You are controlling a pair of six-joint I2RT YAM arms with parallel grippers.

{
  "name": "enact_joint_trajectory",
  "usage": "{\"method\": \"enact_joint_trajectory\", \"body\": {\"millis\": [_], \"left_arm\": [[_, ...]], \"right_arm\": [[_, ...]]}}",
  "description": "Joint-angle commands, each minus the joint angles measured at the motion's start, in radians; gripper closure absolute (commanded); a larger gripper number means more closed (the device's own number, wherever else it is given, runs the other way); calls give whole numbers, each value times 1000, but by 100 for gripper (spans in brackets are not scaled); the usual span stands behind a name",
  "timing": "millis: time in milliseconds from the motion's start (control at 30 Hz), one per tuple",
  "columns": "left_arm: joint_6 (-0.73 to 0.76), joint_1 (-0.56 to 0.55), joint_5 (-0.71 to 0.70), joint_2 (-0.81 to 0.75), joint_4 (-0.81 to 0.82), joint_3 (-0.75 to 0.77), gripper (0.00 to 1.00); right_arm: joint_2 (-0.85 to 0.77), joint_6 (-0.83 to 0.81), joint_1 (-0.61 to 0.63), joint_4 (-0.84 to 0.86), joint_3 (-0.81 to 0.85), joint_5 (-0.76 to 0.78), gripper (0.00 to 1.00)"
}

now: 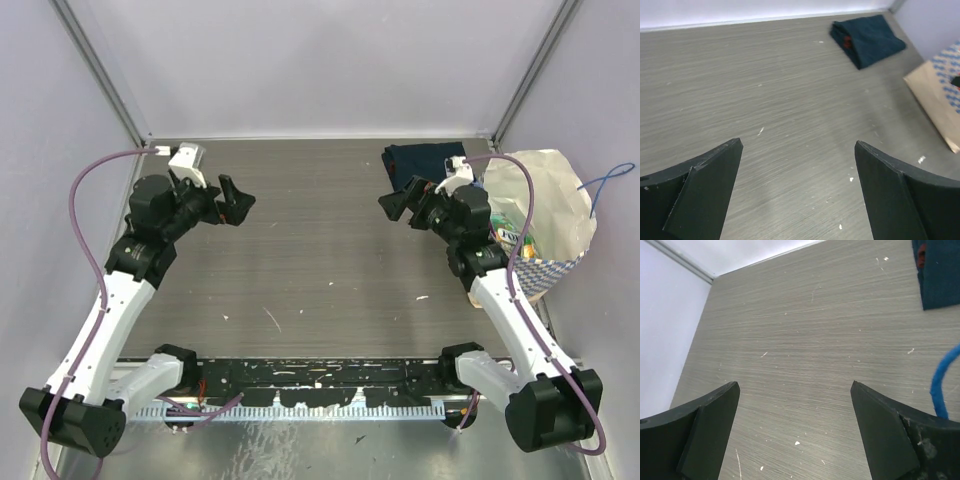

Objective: Take the snacks out of the paper bag
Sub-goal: Move the paper bag to the center of the board.

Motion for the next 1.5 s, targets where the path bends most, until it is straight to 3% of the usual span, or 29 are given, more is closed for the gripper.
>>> {"method": "enact_joint_trajectory", "body": {"millis": [0,200,300,367,467,600,767,833,900,967,1067,1233,1467], "left_arm": [[67,-5,268,22,56,100,2],[185,-5,506,34,-21,174,2],[283,-7,719,1,-15,154,2],[282,-8,765,-30,60,111,2],[208,-9,727,-25,148,97,2],[44,-9,487,30,299,78,2],[-30,-7,330,137,253,162,2],[-24,-7,265,161,180,209,2],[-25,-7,183,171,134,230,2],[-19,-6,166,164,146,212,2],[-53,-6,112,123,248,138,2],[-64,-3,78,94,313,78,2],[-17,-5,22,74,289,49,2]], "right_arm": [[-7,-14,6,50,68,-60,0],[9,-43,21,43,117,-125,0],[25,-122,122,-79,208,5,0],[47,-180,220,-154,287,128,0],[92,-211,334,-246,425,273,0],[147,-253,377,-382,634,453,0],[171,-325,372,-528,770,763,0],[187,-304,307,-594,803,851,0],[197,-272,158,-636,815,794,0],[199,-243,-1,-643,802,710,0],[223,-222,-135,-632,788,696,0],[339,-235,-246,-591,796,631,0],[430,-203,-261,-569,765,596,0]]}}
